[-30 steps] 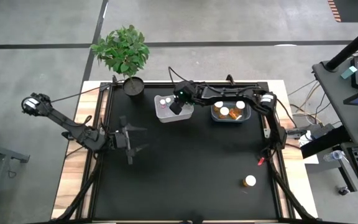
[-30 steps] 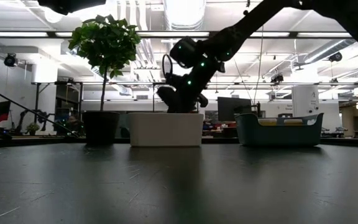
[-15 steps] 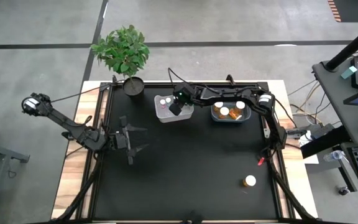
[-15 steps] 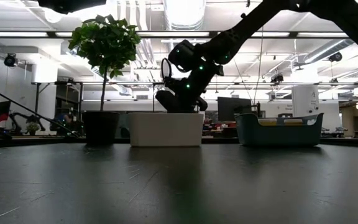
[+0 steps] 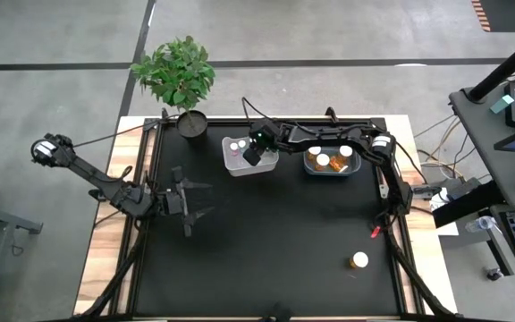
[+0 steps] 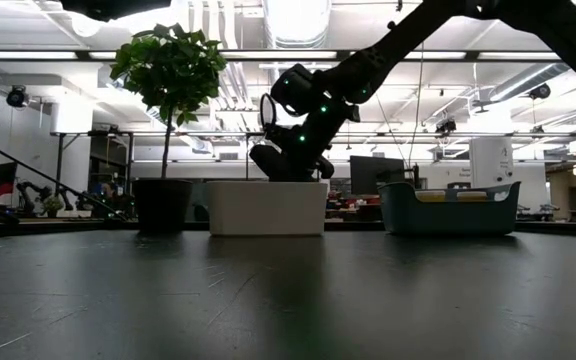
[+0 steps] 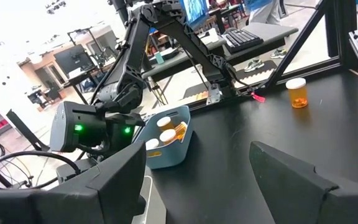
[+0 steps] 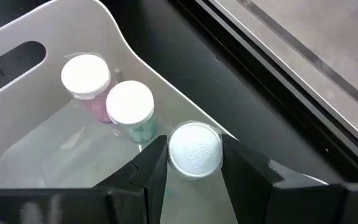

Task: Pick and place medicine bottles into bin by pill shape (circle, oval)
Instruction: Put the blue tablet bottle into the white bin, then put the orange capsule bottle into the blue bin

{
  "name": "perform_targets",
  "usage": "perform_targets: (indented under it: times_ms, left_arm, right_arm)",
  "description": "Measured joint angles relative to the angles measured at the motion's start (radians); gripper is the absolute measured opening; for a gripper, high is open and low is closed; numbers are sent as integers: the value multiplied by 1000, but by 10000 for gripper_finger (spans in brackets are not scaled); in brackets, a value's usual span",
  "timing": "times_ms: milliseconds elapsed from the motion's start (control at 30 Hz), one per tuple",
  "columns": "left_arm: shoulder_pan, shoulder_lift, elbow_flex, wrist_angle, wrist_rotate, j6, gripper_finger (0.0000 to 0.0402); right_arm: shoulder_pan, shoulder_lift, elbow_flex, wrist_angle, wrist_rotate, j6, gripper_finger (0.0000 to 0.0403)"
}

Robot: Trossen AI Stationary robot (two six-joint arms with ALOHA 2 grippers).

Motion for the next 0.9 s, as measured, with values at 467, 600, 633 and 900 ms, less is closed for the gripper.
perform_targets:
  times_ms: [467,600,633,900]
  left_arm:
    - [0,0,0,1,0,32,270]
    - [0,0,0,1,0,39,270]
    - [0,0,0,1,0,39,270]
    - [0,0,0,8,1,39,270]
  right_arm:
    - [0,0,0,0,0,-10,189]
    - [0,-7,-1,-3,0,-13,203]
    - [0,-13,-2,-3,0,-14,204]
    - [21,-114,-2,-51,0,-20,206]
